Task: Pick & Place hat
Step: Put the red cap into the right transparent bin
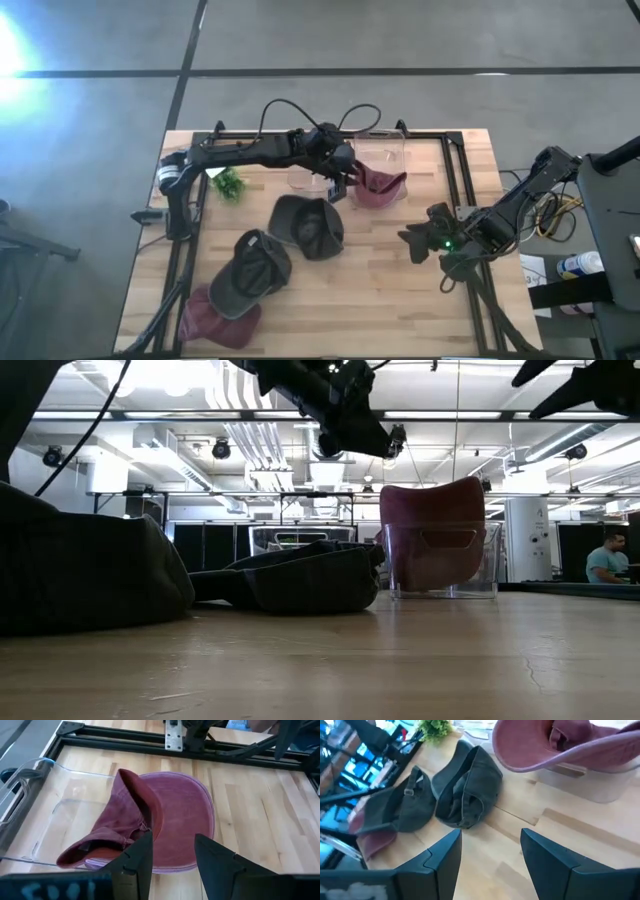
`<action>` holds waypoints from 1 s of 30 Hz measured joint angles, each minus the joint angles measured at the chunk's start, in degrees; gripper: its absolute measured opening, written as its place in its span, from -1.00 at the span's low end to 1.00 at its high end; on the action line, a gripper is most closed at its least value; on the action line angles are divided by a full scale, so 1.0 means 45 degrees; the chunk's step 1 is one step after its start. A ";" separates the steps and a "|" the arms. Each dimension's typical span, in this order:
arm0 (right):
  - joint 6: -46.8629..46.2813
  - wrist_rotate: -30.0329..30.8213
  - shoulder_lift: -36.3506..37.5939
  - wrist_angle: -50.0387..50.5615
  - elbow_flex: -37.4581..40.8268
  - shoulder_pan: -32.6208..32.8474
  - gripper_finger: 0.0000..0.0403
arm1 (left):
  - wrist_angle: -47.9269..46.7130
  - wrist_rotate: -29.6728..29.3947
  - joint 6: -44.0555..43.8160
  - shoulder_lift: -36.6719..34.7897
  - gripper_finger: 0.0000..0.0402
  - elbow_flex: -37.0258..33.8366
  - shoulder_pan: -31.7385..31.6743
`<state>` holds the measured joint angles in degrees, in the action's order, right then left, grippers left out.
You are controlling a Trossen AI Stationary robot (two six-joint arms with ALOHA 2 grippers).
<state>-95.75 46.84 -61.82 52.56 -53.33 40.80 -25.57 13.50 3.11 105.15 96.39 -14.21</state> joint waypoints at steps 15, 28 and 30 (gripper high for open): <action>0.2442 -0.0070 -0.0039 -0.2693 -0.0002 0.0039 -0.01 | 0.0430 -0.0233 -0.1175 -0.0003 -0.31 0.0016 -0.0028; 0.2998 -0.0080 -0.0039 -0.2886 -0.0002 0.0039 -0.01 | -0.0081 0.0131 -0.3841 -0.0017 -0.31 0.0037 0.0565; 0.2989 -0.0090 -0.0039 -0.2902 -0.0002 0.0039 -0.01 | -0.0078 0.0124 -0.4036 -0.0022 -0.31 0.0037 0.0717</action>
<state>-82.30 46.44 -62.00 39.50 -53.34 40.97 -25.92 14.05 -15.05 105.06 96.55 -10.98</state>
